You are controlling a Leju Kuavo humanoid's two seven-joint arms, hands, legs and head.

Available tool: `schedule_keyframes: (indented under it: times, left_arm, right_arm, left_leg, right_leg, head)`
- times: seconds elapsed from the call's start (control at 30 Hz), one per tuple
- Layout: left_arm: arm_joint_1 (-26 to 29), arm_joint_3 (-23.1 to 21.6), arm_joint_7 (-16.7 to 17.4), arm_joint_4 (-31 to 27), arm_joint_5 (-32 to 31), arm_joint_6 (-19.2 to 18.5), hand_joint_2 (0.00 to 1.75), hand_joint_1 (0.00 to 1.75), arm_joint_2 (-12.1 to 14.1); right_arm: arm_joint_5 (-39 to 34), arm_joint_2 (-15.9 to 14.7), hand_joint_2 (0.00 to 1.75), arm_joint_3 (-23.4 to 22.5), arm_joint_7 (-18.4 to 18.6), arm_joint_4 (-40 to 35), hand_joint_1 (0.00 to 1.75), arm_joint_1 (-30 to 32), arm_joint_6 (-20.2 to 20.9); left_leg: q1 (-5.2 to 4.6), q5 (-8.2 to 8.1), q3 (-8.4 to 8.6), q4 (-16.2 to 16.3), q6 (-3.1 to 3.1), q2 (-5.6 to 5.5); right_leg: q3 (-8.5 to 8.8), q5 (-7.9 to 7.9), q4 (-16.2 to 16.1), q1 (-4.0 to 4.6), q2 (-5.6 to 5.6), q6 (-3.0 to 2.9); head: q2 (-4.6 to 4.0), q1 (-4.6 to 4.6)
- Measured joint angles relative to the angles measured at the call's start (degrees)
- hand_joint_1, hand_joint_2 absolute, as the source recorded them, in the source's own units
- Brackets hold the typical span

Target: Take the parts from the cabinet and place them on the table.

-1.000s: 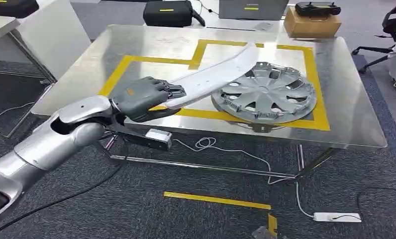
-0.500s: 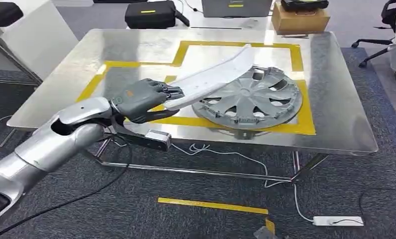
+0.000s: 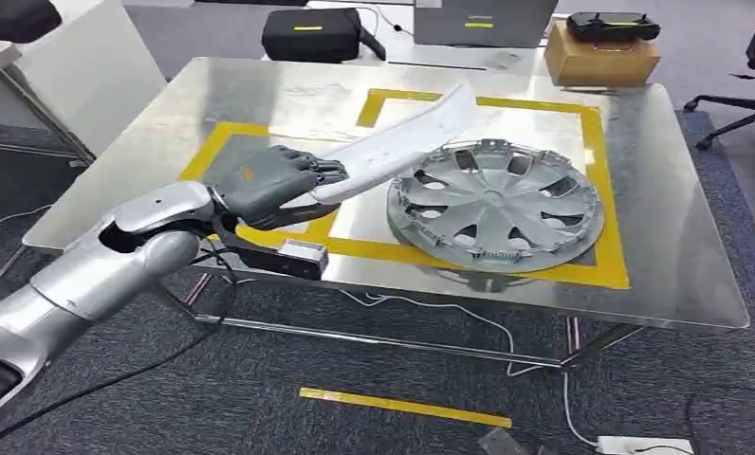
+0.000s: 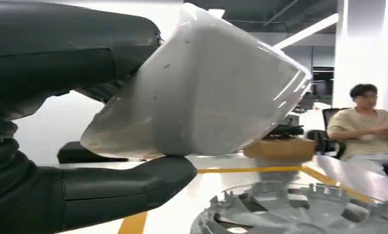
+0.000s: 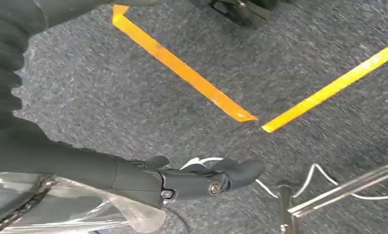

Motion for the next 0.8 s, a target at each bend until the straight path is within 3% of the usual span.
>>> schedule_keyframes:
  times: [0.03, 0.07, 0.1, 0.17, 0.2, 0.23, 0.27, 0.3, 0.37, 0.4, 0.43, 0.5, 0.53, 0.57, 0.6, 0.7, 0.77, 0.8]
  left_arm:
    - [0.3, -0.05, -0.04, 0.13, 0.04, 0.02, 1.75, 1.75, 0.0]
    - [0.68, -0.11, -0.04, 0.22, 0.04, 0.04, 1.75, 1.75, 0.0]
    - [0.9, -0.09, -0.04, 0.22, 0.07, 0.04, 1.75, 1.75, 0.02]
    - [0.77, -0.07, -0.04, 0.28, 0.13, 0.07, 1.75, 1.75, 0.0]
    - [0.62, -0.09, -0.04, 0.33, 0.13, 0.09, 1.75, 1.75, 0.0]
    - [0.44, -0.07, -0.04, 0.39, 0.13, 0.17, 1.75, 1.75, 0.0]
    - [0.37, 0.02, -0.04, 0.41, 0.13, 0.26, 1.75, 1.75, 0.02]
    - [0.63, 0.02, -0.04, 0.57, 0.07, 0.31, 1.75, 1.75, 0.02]
    - [0.6, 0.09, -0.02, 0.68, -0.07, 0.48, 1.75, 1.75, 0.0]
    - [0.46, 0.15, -0.02, 0.7, -0.04, 0.57, 1.75, 1.75, 0.04]
    - [0.27, 0.2, -0.02, 0.72, -0.04, 0.59, 1.75, 1.75, 0.09]
    - [0.41, 0.15, -0.02, 0.83, -0.04, 0.59, 1.75, 1.75, 0.09]
    - [0.66, 0.13, -0.02, 0.96, -0.07, 0.59, 1.75, 1.75, 0.11]
    - [0.85, 0.13, -0.02, 1.09, -0.07, 0.59, 1.75, 1.75, 0.15]
    - [0.91, 0.13, -0.02, 1.2, -0.07, 0.59, 1.75, 1.75, 0.18]
    - [0.58, 0.2, -0.02, 1.29, -0.07, 0.61, 1.75, 1.75, 0.18]
    - [0.4, 0.22, -0.02, 1.31, -0.04, 0.66, 1.75, 1.75, 0.15]
    - [0.42, 0.22, -0.02, 1.31, -0.06, 0.66, 1.75, 1.75, 0.18]
  right_arm:
    - [0.0, -0.02, 1.75, 0.0, 0.0, 0.0, 0.0, 0.16, 0.0]
    - [0.0, -0.04, 1.75, 0.0, 0.04, 0.0, 0.0, 0.36, 0.0]
    - [0.0, -0.07, 1.75, 0.0, 0.04, 0.0, 0.0, 0.39, 0.0]
    - [0.0, -0.22, 1.75, 0.0, 0.04, 0.0, 0.0, 0.35, 0.0]
    - [0.0, -0.22, 1.75, 0.0, 0.09, 0.02, 0.0, 0.29, 0.04]
    - [0.0, -0.17, 1.75, 0.0, 0.02, 0.02, 0.0, 0.25, 0.04]
    - [0.0, -0.17, 1.75, 0.02, 0.09, 0.04, 0.0, 0.11, 0.09]
    - [0.0, -0.17, 1.75, 0.02, 0.04, 0.04, 0.0, 0.26, 0.0]
    - [0.0, -0.17, 1.75, 0.0, 0.09, 0.04, 0.0, 0.29, -0.04]
    - [0.0, -0.2, 1.75, -0.02, 0.07, 0.04, 0.0, 0.12, -0.09]
    - [0.0, -0.17, 1.75, 0.0, 0.04, 0.04, 0.0, 0.03, -0.09]
    - [0.0, -0.17, 1.75, 0.0, 0.04, 0.04, 0.0, 0.14, -0.09]
    - [0.0, -0.17, 1.75, 0.0, 0.04, 0.04, 0.0, 0.25, -0.09]
    - [0.02, -0.2, 1.75, 0.0, 0.07, 0.04, 0.0, 0.28, -0.07]
    - [0.0, -0.22, 1.75, 0.0, 0.07, 0.04, 0.0, 0.24, -0.09]
    - [0.0, -0.17, 1.75, 0.0, 0.04, 0.04, 0.0, 0.13, -0.09]
    - [0.02, -0.17, 1.75, 0.0, 0.04, 0.04, 0.0, 0.12, -0.07]
    - [0.02, -0.15, 1.75, 0.0, 0.07, 0.04, 0.0, 0.15, -0.09]
  left_leg:
    - [0.05, -0.36, 0.24, 0.18, -0.19, -0.11]
    - [0.17, -0.87, 0.75, 0.3, -0.41, -0.14]
    - [0.28, -1.4, 1.29, 0.44, -0.7, -0.14]
    - [0.65, -2.7, 2.33, 1.12, -1.5, -0.04]
    - [0.68, -3.27, 2.52, 1.36, -1.94, 0.05]
    - [0.6, -3.6, 2.24, 2.03, -2.19, -0.01]
    - [0.34, -3.82, 1.91, 1.82, -2.49, -0.02]
    - [0.36, -3.8, 2.24, 2.34, -2.86, -0.02]
    - [0.52, -4.32, 2.41, 2.48, -3.06, -0.1]
    - [0.58, -5.19, 1.83, 4.03, -3.47, -0.05]
    - [0.67, -6.89, 0.18, 7.17, -3.89, -0.07]
    - [0.91, -11.23, -4.94, 16.58, -4.33, -0.06]
    - [0.94, -12.26, -6.88, 19.8, -4.37, -0.06]
    - [0.94, -11.83, -7.66, 20.31, -4.29, -0.06]
    - [0.94, -10.17, -7.29, 18.57, -4.08, -0.07]
    - [0.59, -1.64, -1.34, 4.02, -2.65, -0.01]
    - [0.02, -3.47, -1.47, 3.03, -2.4, -0.05]
    - [-0.09, -2.31, -1.54, 3.02, -2.1, -0.09]
  right_leg:
    - [-2.08, -0.46, 2.2, -0.04, 0.0, 0.1]
    - [-2.87, 0.86, 1.66, -0.1, -0.02, 0.27]
    - [-2.38, 3.41, -1.17, -0.14, -0.07, 0.28]
    - [1.11, 10.88, -11.28, -0.35, -0.36, 0.57]
    - [1.57, 10.45, -12.33, -0.22, -0.16, 0.59]
    - [1.35, 8.48, -13.11, -0.04, -0.18, 0.02]
    - [2.25, 9.33, -12.59, -0.01, -0.32, -1.13]
    - [2.3, 9.68, -12.54, -0.08, -0.15, -1.76]
    - [2.78, 9.68, -12.63, -0.36, -0.1, -2.25]
    - [2.92, 9.63, -12.65, -0.36, -0.04, -2.37]
    - [2.93, 9.58, -12.65, -0.38, 0.04, -2.48]
    - [2.9, 9.42, -12.65, -0.38, 0.06, -2.65]
    - [2.91, 9.38, -12.64, -0.38, 0.05, -2.69]
    - [2.94, 9.37, -12.64, -0.37, 0.06, -2.69]
    - [2.96, 9.37, -12.64, -0.34, 0.08, -2.69]
    - [3.16, 9.45, -12.65, -0.21, 0.12, -2.58]
    - [2.96, 9.72, -12.75, -0.3, 0.12, -1.76]
    - [2.93, 9.74, -12.78, -0.39, 0.09, -1.37]
  head:
    - [0.0, -0.02]
    - [0.0, 0.0]
    - [0.0, 0.0]
    - [0.0, 0.02]
    - [0.0, -0.02]
    - [0.0, 0.31]
    - [0.0, 0.18]
    - [0.0, -0.35]
    - [0.0, -0.46]
    - [0.0, -0.5]
    - [0.0, -0.66]
    - [0.0, -0.59]
    - [0.0, -0.57]
    - [0.0, -0.59]
    - [0.0, -0.57]
    - [0.0, -0.59]
    - [0.0, -0.66]
    - [0.0, -0.59]
